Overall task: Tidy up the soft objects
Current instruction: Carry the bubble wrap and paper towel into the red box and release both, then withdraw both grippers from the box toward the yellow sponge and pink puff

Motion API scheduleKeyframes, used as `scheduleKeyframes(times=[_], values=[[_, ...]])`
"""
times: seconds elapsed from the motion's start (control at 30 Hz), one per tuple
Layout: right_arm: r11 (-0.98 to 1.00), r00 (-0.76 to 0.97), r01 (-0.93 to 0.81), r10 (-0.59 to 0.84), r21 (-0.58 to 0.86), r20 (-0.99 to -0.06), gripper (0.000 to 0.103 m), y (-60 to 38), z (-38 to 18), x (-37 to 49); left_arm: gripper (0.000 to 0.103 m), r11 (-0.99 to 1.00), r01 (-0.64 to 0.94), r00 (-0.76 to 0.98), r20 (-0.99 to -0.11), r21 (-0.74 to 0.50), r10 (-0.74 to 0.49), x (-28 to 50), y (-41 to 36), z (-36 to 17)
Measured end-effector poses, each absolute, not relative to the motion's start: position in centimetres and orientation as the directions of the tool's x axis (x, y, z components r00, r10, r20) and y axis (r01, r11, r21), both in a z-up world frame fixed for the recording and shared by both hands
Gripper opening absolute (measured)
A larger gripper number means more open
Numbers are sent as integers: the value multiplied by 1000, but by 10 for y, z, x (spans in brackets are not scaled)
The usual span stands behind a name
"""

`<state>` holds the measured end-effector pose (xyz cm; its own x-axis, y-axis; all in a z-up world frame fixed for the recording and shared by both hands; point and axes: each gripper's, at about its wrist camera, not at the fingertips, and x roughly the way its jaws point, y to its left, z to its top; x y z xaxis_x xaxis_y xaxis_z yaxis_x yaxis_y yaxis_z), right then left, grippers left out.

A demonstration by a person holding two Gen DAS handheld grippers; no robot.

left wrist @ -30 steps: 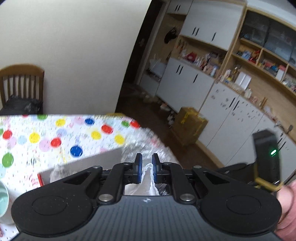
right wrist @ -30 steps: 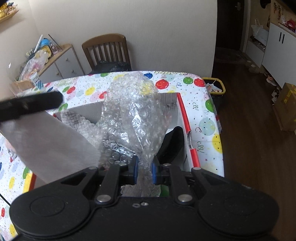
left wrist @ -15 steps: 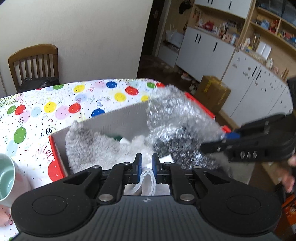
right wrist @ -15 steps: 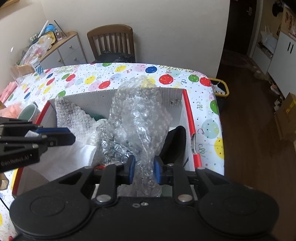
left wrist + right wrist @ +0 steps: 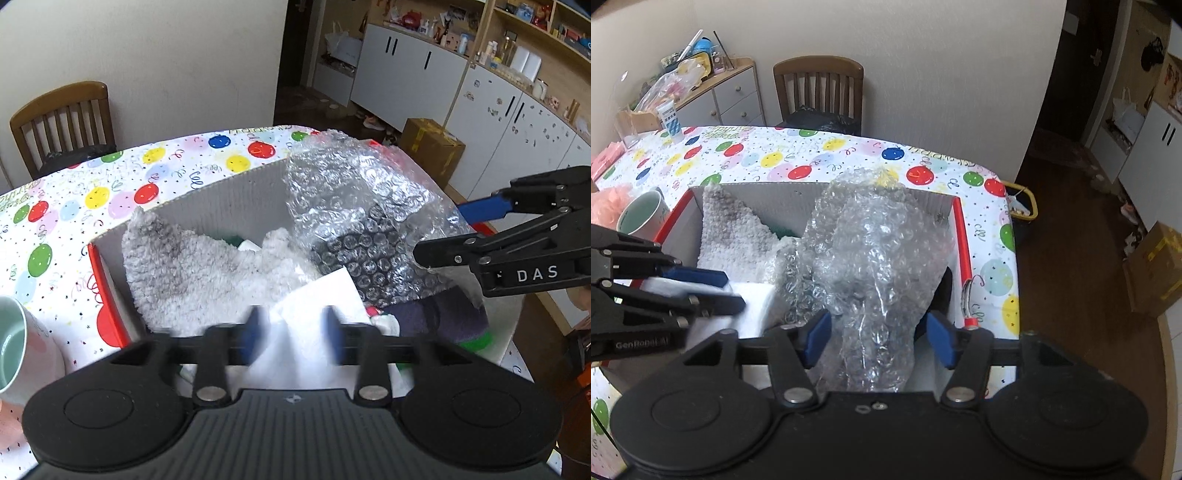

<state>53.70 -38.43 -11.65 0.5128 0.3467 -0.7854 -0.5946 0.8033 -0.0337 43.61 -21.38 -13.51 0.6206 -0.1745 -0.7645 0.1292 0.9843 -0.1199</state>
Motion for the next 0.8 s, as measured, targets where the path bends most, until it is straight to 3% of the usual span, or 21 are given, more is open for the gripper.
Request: scheduleKeyframes(times=[0.07, 0.67, 0.8], values=[[800, 518, -599, 348, -41, -781, 60, -385, -115, 534, 71, 983, 139, 632, -754, -119, -181, 434, -215, -135], [799, 565, -601, 440, 17, -698, 83, -400, -71, 492, 73, 977, 155, 702, -679, -150, -215, 389, -197, -94], [794, 575, -607, 473, 40, -668, 87, -398, -56, 475, 80, 974, 156, 724, -652, -164, -226, 372, -185, -80]])
